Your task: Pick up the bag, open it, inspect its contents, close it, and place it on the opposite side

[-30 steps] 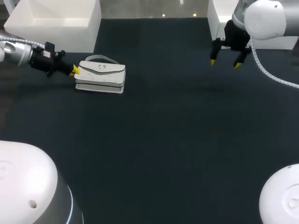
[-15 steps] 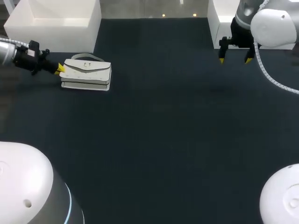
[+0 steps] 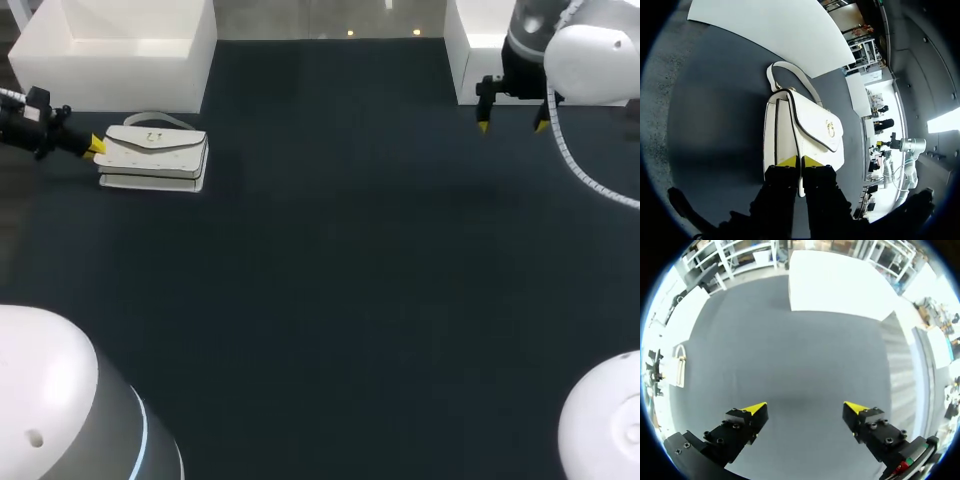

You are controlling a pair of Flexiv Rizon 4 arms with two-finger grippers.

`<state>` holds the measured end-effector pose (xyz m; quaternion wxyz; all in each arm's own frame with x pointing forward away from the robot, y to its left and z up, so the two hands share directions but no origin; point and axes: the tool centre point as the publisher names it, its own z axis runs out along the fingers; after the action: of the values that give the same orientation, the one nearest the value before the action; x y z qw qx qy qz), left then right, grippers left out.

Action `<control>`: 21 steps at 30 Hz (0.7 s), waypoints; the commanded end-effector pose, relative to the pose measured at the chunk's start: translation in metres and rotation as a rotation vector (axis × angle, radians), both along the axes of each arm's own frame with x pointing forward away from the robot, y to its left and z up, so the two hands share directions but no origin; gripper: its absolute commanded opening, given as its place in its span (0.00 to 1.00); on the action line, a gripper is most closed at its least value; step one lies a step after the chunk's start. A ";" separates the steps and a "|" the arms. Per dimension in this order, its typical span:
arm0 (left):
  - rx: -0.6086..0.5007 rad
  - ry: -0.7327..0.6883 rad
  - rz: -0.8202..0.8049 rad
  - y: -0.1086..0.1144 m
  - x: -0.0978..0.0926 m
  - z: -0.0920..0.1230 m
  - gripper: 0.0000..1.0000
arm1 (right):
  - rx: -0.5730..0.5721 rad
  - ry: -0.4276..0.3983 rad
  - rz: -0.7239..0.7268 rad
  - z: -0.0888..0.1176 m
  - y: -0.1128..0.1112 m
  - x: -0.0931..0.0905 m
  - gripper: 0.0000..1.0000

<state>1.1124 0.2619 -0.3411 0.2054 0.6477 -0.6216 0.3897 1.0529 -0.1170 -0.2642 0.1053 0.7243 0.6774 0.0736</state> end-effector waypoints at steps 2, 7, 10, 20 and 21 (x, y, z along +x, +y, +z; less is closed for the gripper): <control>-0.031 0.041 -0.057 0.024 0.013 -0.006 0.00 | -0.004 0.000 -0.002 0.001 0.001 -0.001 1.00; -0.052 0.044 -0.072 0.044 0.015 -0.004 0.00 | -0.004 0.000 -0.002 0.001 0.001 -0.001 1.00; -0.064 0.044 -0.087 0.053 0.016 -0.002 0.00 | -0.004 0.000 -0.002 0.001 0.001 -0.001 1.00; -0.064 0.044 -0.134 0.071 0.020 0.000 0.00 | -0.004 0.000 -0.002 0.001 0.001 -0.001 1.00; -0.065 0.045 -0.134 0.074 0.021 -0.001 0.00 | -0.004 0.000 -0.002 0.001 0.001 -0.001 1.00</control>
<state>1.1231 0.3242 -0.3397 0.1717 0.6478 -0.6182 0.4108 1.0526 -0.1160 -0.2637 0.1061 0.7245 0.6772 0.0727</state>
